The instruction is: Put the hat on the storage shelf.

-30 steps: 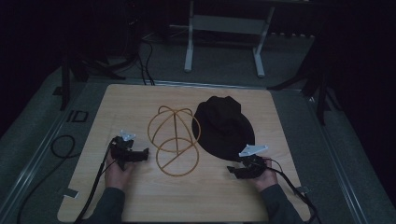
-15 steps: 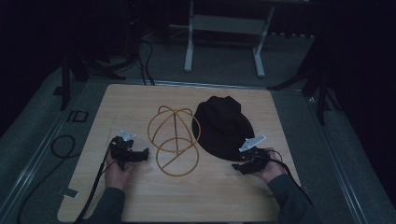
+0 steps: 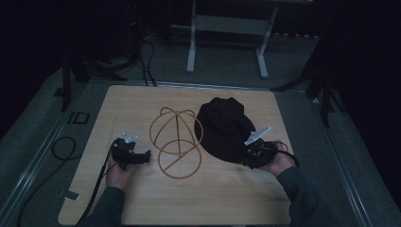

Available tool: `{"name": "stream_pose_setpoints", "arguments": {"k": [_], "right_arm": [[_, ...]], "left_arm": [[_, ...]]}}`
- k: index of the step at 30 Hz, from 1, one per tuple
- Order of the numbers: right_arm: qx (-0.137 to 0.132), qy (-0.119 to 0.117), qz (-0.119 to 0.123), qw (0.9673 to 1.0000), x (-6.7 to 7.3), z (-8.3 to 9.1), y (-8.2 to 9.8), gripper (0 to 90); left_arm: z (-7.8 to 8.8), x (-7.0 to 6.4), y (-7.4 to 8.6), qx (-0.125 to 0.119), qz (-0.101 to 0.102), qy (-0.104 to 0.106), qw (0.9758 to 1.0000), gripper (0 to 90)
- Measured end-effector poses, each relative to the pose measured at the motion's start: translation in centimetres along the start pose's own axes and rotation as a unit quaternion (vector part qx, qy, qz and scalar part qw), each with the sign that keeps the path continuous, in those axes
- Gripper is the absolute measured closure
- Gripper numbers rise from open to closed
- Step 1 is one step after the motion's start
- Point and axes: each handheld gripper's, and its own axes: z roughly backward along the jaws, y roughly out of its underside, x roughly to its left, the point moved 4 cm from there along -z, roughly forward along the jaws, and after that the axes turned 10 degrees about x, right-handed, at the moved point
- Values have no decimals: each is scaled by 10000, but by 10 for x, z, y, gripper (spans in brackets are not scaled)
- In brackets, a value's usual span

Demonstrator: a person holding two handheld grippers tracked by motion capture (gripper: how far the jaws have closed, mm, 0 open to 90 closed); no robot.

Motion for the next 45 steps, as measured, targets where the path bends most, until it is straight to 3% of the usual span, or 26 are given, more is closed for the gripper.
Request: {"name": "stream_pose_setpoints", "arguments": {"k": [11, 21, 36, 45], "right_arm": [[209, 84, -12, 9997, -13, 17, -12, 483], [247, 260, -359, 9987, -33, 29, -21, 400], [669, 219, -472, 9964, -51, 21, -55, 357], [880, 184, -511, 9946, -55, 14, -71, 252]], "left_arm": [[0, 0, 0, 2, -53, 33, 10000, 15], [0, 0, 0, -12, -54, 38, 10000, 15], [0, 0, 0, -2, -58, 41, 10000, 15], [0, 0, 0, -1, -62, 42, 10000, 15]]}}
